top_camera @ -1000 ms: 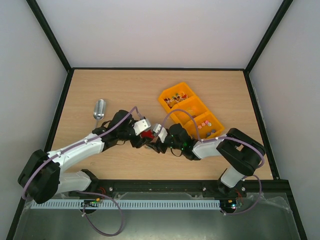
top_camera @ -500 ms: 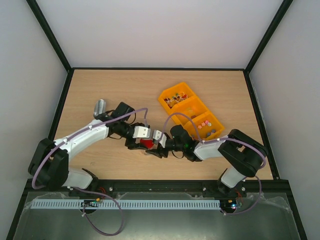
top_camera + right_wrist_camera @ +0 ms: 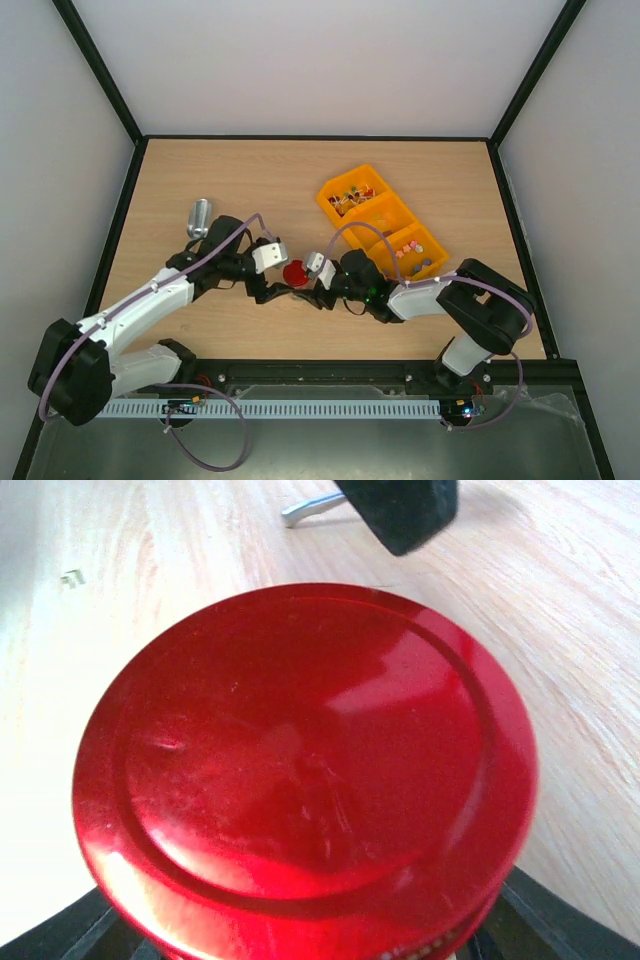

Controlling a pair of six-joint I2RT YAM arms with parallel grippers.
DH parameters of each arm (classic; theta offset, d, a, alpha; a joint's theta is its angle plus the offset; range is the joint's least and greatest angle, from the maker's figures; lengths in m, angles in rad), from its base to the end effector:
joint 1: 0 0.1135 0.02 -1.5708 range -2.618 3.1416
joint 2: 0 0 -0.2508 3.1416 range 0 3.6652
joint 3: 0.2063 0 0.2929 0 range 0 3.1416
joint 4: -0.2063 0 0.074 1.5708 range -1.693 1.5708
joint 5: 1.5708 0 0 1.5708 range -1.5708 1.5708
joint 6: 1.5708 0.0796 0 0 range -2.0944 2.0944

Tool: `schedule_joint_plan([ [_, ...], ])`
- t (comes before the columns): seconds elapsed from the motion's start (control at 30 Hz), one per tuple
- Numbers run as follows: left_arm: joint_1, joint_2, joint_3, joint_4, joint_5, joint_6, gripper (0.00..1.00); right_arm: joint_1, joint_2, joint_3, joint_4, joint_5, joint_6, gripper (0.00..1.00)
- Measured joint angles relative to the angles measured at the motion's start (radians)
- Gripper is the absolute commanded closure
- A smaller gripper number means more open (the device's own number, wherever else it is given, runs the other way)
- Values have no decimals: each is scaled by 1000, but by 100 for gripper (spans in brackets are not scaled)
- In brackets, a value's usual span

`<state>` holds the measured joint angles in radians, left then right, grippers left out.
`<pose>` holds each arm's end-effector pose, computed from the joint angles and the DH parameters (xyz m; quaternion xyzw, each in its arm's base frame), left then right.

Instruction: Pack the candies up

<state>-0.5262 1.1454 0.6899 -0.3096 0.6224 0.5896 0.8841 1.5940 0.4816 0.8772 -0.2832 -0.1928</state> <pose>0.2364 -0.1910 0.1737 0.5655 0.6794 -0.2697 0.3820 0.2065 0.2869 0.0986 -0.4736 0.6225 0.3120 0.5393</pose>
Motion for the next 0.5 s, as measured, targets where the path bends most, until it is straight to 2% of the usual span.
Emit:
schedule_joint_plan([
  [0.23, -16, 8, -41, 178, -135, -276, 9, 0, 4, 6, 8, 94, 50, 48],
  [0.5, -92, 54, -42, 276, -216, -357, 11, 0, 18, 21, 9, 124, 80, 48],
])
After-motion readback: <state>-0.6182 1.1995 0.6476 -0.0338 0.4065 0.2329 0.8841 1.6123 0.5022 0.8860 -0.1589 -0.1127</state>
